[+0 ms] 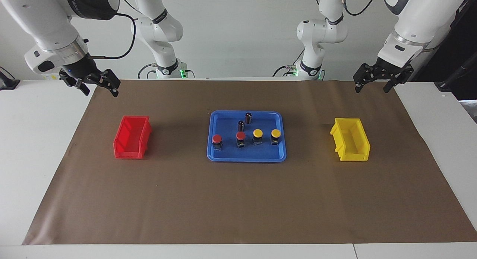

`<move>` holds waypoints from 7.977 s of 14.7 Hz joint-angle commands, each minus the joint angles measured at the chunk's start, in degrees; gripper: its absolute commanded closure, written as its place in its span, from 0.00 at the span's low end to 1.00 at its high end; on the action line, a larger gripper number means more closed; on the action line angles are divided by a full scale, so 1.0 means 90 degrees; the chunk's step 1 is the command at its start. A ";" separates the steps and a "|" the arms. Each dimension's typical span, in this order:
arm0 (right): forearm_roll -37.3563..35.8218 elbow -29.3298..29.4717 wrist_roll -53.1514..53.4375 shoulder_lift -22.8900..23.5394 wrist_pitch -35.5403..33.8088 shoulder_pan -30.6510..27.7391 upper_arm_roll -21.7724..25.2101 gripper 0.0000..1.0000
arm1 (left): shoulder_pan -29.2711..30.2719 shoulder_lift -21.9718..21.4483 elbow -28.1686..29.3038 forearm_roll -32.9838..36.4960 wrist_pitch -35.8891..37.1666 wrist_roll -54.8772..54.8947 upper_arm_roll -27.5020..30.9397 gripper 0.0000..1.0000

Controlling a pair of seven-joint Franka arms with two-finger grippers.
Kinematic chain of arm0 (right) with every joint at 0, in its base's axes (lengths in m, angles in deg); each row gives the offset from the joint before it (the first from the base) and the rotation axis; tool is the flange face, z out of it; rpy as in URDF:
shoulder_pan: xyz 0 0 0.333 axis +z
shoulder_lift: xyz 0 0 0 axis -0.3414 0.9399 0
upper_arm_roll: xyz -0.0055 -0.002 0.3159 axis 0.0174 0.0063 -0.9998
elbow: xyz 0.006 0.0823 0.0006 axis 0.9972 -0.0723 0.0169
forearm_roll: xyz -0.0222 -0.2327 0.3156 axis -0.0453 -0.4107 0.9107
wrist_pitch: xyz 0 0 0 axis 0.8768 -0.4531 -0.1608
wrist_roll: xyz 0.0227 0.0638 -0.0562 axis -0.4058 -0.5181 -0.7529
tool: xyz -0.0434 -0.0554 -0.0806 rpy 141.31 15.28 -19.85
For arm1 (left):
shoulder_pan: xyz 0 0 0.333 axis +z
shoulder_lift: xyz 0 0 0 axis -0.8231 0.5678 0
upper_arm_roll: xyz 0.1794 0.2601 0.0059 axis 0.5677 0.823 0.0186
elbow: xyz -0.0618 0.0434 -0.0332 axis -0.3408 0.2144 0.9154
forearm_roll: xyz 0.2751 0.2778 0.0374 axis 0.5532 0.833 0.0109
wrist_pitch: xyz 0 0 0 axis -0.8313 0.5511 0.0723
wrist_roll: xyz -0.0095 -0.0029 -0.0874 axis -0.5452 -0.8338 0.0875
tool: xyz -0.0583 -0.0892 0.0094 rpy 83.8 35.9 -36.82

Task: Sort red and yellow buttons by color

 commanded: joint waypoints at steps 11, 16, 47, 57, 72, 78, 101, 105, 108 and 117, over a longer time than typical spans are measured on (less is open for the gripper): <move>-0.0020 -0.0152 -0.0058 -0.0139 0.0042 0.0006 -0.0036 0.00 | 0.0047 -0.0170 0.0170 0.0120 0.0060 0.0080 -0.0040 0.00; 0.0067 -0.0016 -0.0010 -0.0052 0.0081 0.0258 -0.0066 0.00 | 0.0047 -0.0170 0.0170 0.0120 0.0069 0.0080 -0.0040 0.00; -0.0352 -0.2486 0.3467 0.1843 0.5287 0.3629 -0.0153 0.53 | 0.0047 -0.0170 0.0180 0.0120 0.0069 0.0080 -0.0040 0.00; -0.0245 -0.1916 0.0799 0.0069 0.2112 0.1750 -0.0114 0.91 | -0.0021 -0.0150 0.0151 0.0120 -0.0067 0.0100 -0.0060 0.00; -0.0186 -0.5386 -0.1553 -0.1000 0.5197 -0.0287 -0.0075 0.91 | -0.2423 0.0581 0.2747 0.0091 -0.4021 -0.3445 -0.0216 0.23; -0.0186 -0.5454 -0.1465 -0.0823 0.5510 -0.0218 -0.0075 0.91 | -0.2619 0.0943 0.3061 0.0101 -0.4481 -0.3494 -0.0216 0.25; -0.0196 -0.4081 -0.1504 -0.0599 0.3913 -0.0131 -0.0114 0.43 | -0.2697 0.1178 0.3014 0.0120 -0.4660 -0.3748 -0.0196 0.91; -0.0186 -0.2607 -0.0172 -0.0210 0.2584 0.0852 -0.0153 0.42 | -0.2454 0.0963 0.1560 0.0120 -0.2505 -0.3525 -0.0148 0.96; -0.0030 -0.1881 0.1802 0.0153 0.2619 0.2045 -0.0153 0.42 | -0.1928 0.0535 0.1361 0.0140 -0.1612 -0.2423 -0.0138 0.97; 0.0068 -0.0863 0.4502 0.1970 0.4162 0.4254 -0.0153 0.42 | 0.0425 -0.0529 0.3457 0.0472 -0.2855 0.0098 -0.0128 0.98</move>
